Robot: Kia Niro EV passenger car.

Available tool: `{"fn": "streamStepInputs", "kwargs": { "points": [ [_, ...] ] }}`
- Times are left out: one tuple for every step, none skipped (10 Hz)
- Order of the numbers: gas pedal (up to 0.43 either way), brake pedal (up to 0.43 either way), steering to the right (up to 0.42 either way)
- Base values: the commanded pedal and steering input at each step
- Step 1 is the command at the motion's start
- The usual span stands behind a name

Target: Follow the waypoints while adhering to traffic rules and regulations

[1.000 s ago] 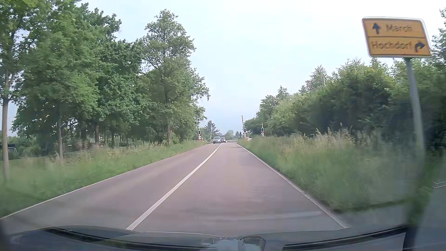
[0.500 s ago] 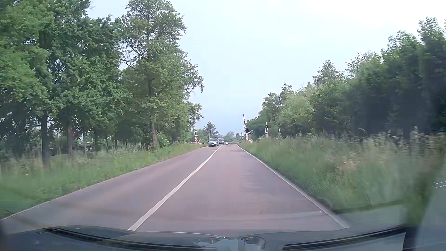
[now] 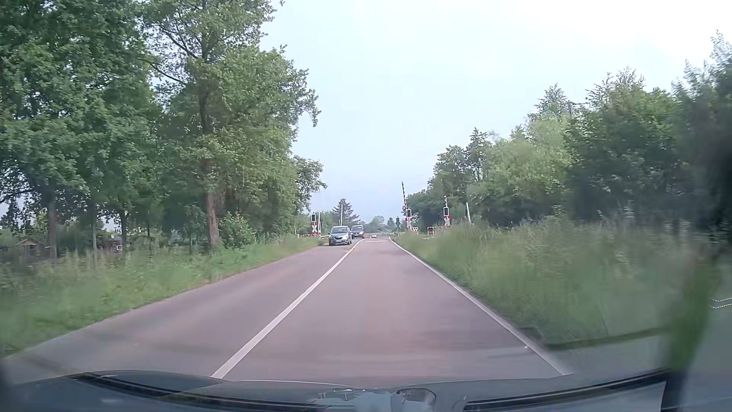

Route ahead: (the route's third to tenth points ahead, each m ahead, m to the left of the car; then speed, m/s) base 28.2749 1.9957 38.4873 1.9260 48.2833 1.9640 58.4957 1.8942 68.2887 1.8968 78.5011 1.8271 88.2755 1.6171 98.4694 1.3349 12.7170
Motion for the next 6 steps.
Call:
{"fn": "streamStepInputs", "kwargs": {
  "points": [
    [0.0,0.0,-0.003],
    [0.0,0.0,-0.003],
    [0.0,0.0,-0.004],
    [0.0,0.0,-0.005],
    [0.0,0.0,-0.005],
    [0.0,0.0,-0.006]
  ]
}}
